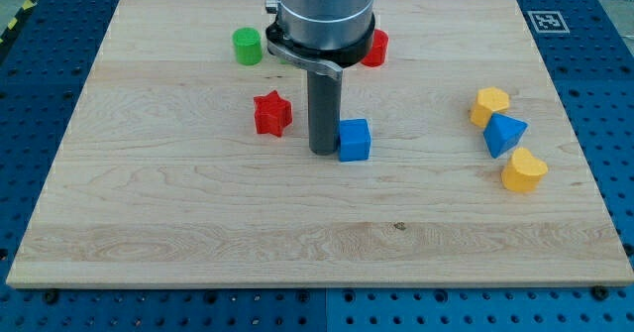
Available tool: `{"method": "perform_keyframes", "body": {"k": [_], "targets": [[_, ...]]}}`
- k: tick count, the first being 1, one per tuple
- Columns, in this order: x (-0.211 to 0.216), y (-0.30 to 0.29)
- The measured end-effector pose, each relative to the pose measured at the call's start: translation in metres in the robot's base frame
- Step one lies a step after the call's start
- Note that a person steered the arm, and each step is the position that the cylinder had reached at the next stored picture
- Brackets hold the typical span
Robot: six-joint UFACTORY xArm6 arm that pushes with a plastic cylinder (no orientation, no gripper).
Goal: Move the red star closer to the green circle
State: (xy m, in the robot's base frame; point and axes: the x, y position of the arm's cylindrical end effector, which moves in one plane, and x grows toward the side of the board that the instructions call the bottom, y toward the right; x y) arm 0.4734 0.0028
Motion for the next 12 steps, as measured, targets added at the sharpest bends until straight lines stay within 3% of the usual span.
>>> {"method": "perform_keyframes", "body": {"k": [4, 9, 12], "targets": [[-0.032, -0.081], [-0.032, -0.028], [-0.062, -0.051]]}}
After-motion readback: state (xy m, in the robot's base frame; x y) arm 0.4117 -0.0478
